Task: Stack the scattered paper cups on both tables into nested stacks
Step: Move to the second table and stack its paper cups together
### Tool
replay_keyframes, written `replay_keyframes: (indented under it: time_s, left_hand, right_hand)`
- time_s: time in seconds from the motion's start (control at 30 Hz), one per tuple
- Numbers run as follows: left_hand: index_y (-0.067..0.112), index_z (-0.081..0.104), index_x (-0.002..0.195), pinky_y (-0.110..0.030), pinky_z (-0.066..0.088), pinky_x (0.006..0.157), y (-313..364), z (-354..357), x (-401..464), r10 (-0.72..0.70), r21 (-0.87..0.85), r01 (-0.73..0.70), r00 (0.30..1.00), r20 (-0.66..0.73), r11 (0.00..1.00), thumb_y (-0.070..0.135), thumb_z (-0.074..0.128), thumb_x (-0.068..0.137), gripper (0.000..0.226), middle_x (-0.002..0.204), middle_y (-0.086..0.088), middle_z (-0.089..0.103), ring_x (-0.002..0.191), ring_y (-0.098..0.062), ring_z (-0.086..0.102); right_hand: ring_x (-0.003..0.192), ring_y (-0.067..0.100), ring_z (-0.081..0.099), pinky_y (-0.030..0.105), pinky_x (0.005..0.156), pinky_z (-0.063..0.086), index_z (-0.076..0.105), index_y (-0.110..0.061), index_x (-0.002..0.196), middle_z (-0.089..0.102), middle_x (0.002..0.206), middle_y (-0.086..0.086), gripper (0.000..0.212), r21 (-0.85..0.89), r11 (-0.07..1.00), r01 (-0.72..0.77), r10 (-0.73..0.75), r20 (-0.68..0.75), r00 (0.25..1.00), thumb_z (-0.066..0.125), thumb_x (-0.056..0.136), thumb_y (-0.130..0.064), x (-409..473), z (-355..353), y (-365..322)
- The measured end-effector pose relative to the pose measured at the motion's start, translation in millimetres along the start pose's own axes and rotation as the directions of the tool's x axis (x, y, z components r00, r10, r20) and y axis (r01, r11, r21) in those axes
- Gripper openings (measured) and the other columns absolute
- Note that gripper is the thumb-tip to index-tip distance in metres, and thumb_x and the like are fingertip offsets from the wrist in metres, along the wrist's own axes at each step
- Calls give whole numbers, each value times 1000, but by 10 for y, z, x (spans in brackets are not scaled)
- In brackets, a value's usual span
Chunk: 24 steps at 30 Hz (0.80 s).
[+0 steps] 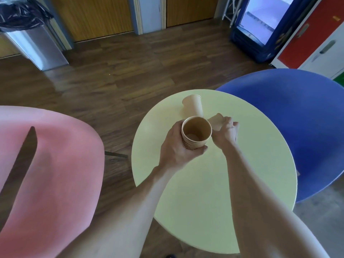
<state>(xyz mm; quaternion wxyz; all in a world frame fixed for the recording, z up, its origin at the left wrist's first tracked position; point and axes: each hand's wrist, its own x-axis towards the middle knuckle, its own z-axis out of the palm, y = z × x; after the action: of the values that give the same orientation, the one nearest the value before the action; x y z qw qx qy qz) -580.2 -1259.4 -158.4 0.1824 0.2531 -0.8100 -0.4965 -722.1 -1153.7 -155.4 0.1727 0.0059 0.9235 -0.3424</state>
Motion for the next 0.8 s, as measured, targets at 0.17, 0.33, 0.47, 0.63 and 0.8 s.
replay_keyframes:
  time_s: [0.17,0.33,0.47,0.63,0.8]
  left_hand:
    - [38,50,127,-40,56,89,10,6,1,-1,6,1,1000,-8,1000,51,93,54,85,120,23,64,114,-5,62]
    - [38,50,125,-38,57,88,40,20,19,-30,27,30,1000,2,999,53,92,54,83,116,22,65,109,-5,64]
    - [34,51,128,-41,56,89,37,32,38,-21,31,20,1000,8,999,55,93,54,88,118,19,65,109,-9,64]
    - [32,50,130,-38,56,89,65,33,10,-30,18,29,1000,9,999,54,91,54,89,118,16,66,108,-11,65]
    - [31,50,123,-35,55,78,136,19,-19,-47,12,47,998,48,999,58,78,53,81,109,14,67,97,-13,65]
  right_hand:
    - [104,31,58,32,80,43,60,-5,120,58,116,9,26,96,989,111,-90,-201,975,54,97,-17,-95,-71,2]
    - [88,27,63,36,79,50,62,-9,98,66,95,6,15,213,894,393,-249,-494,833,58,96,-23,-469,-300,-251]
    - [71,21,60,38,61,50,63,-9,92,67,82,3,17,242,775,584,-307,-665,681,62,93,-25,-871,-457,-457]
    - [61,22,51,24,57,40,64,-5,88,59,75,1,17,145,715,684,-452,-650,611,65,89,-22,-1191,-490,-433]
    - [66,14,42,28,56,39,68,-10,90,59,81,-3,16,-46,720,692,-628,-466,623,64,87,-25,-1266,-392,-284]
